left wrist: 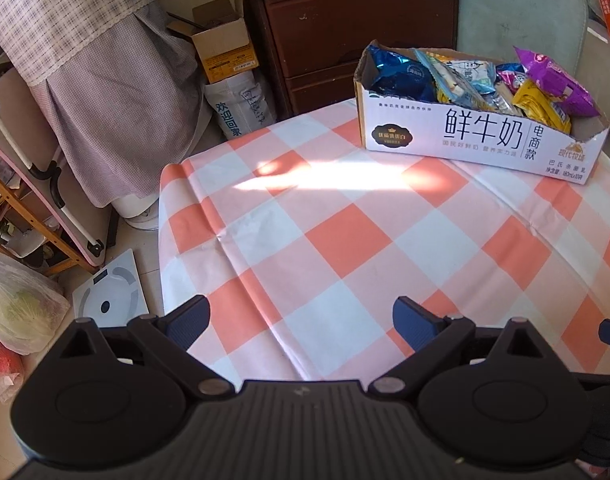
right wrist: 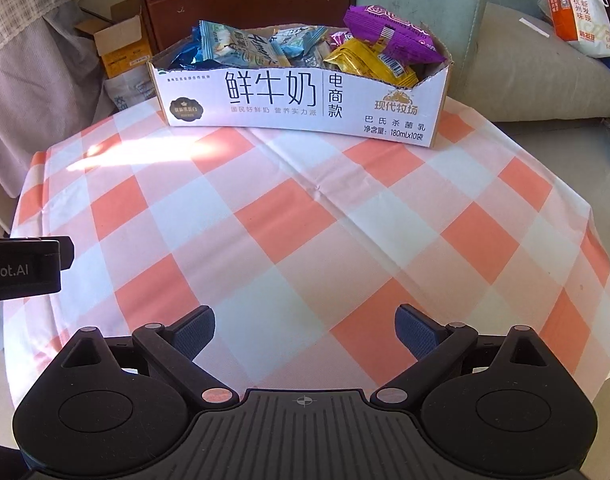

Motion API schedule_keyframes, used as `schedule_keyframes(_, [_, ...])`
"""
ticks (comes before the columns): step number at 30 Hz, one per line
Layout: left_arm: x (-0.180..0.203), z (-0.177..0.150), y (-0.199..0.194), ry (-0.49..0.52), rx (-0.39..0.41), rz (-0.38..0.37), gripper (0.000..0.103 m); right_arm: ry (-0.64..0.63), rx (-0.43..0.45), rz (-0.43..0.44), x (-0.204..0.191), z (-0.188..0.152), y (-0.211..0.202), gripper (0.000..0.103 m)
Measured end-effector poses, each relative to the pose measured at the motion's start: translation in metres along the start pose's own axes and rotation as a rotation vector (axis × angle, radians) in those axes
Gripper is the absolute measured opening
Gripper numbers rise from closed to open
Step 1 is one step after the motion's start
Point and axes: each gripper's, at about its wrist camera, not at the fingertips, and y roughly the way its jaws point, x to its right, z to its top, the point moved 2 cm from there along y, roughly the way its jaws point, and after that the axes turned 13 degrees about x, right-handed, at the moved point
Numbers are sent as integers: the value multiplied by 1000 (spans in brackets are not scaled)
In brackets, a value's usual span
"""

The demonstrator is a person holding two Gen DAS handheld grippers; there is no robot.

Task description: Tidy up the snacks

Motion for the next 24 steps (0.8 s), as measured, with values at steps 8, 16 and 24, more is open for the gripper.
schedule_keyframes(8, [-26,-3,-7,-31,19,11,98,27,84,-21,-27,-28,5,103])
schedule_keyframes(16, [-42,-4,-12,-58,34,12,98,16,237,-12,-49,-36,7,103])
schedule_keyframes(24, [-46,-6,-11,-64,24,11,98,-17,384,10,-69,-43,12,103])
